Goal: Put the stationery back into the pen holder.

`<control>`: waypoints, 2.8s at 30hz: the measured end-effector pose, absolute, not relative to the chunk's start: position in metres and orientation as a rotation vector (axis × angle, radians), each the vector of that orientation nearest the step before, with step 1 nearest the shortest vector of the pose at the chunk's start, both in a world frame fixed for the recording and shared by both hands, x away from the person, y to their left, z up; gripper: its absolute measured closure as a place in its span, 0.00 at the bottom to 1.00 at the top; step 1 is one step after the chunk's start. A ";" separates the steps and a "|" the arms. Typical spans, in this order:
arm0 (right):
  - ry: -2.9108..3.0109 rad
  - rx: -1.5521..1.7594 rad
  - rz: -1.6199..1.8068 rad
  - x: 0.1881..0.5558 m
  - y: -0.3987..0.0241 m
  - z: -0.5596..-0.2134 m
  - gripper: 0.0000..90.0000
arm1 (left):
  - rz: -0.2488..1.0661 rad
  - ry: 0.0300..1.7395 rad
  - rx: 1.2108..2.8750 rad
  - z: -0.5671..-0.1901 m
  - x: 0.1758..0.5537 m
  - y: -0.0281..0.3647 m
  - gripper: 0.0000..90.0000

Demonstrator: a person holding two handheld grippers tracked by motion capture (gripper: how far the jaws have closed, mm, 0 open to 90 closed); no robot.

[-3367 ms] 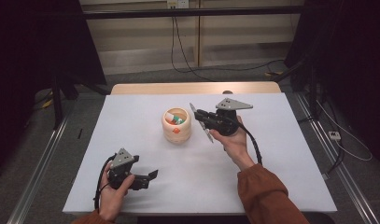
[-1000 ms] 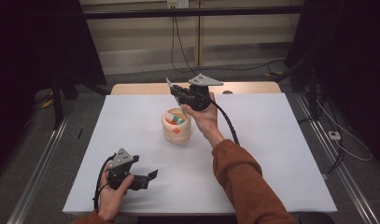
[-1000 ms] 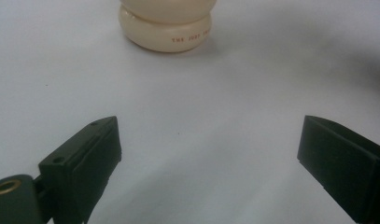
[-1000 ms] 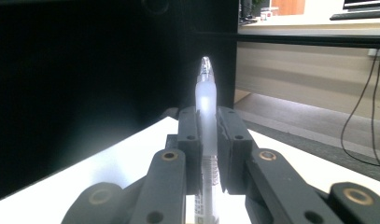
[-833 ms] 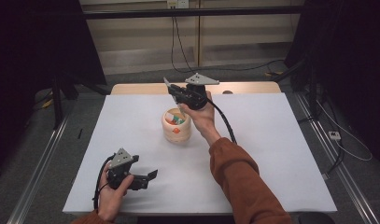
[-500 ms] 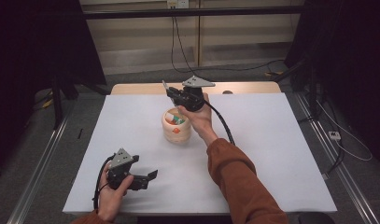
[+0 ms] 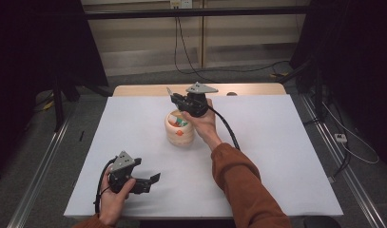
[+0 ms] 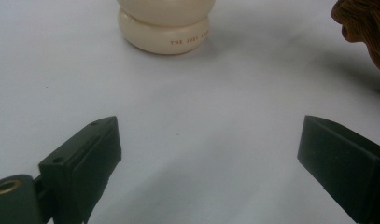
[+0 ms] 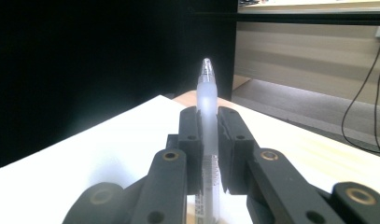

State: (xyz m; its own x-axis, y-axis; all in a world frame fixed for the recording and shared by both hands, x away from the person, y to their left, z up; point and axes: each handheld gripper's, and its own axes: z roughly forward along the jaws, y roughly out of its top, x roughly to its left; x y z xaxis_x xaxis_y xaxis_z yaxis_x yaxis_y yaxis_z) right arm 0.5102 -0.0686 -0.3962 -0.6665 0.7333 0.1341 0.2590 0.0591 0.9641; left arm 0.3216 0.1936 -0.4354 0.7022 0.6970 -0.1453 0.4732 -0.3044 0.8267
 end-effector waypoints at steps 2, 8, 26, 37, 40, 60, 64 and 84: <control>1.950 0.998 1.638 0.508 -0.071 -0.399 0.90 | 0.298 0.903 1.965 -0.436 0.322 0.194 0.07; 1.954 1.021 1.632 0.504 -0.078 -0.405 0.90 | 0.299 0.905 1.967 -0.436 0.322 0.193 0.07; 2.004 0.989 1.625 0.477 -0.089 -0.405 0.90 | 0.299 0.907 1.971 -0.436 0.322 0.193 0.07; 2.036 0.955 1.627 0.472 -0.086 -0.404 0.90 | 0.298 0.905 1.980 -0.437 0.322 0.193 0.07; 2.044 0.975 1.626 0.472 -0.085 -0.402 0.89 | 0.298 0.904 1.983 -0.437 0.322 0.192 0.07; 2.036 1.042 1.627 0.480 -0.094 -0.403 0.69 | 0.297 0.910 1.976 -0.437 0.323 0.192 0.07; 2.037 1.049 1.613 0.480 -0.096 -0.402 0.56 | 0.296 0.912 1.973 -0.437 0.323 0.192 0.07; 2.116 1.112 1.526 0.475 -0.105 -0.395 0.12 | 0.302 0.917 1.961 -0.437 0.322 0.195 0.07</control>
State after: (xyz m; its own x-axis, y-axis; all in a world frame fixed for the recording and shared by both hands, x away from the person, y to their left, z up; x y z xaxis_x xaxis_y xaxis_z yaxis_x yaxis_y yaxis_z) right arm 0.4746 -0.1055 -0.3954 -0.6531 0.7336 0.1879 0.4100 0.1339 0.9022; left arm 0.3224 0.1953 -0.4365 0.6923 0.7064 -0.1472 0.4808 -0.2996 0.8241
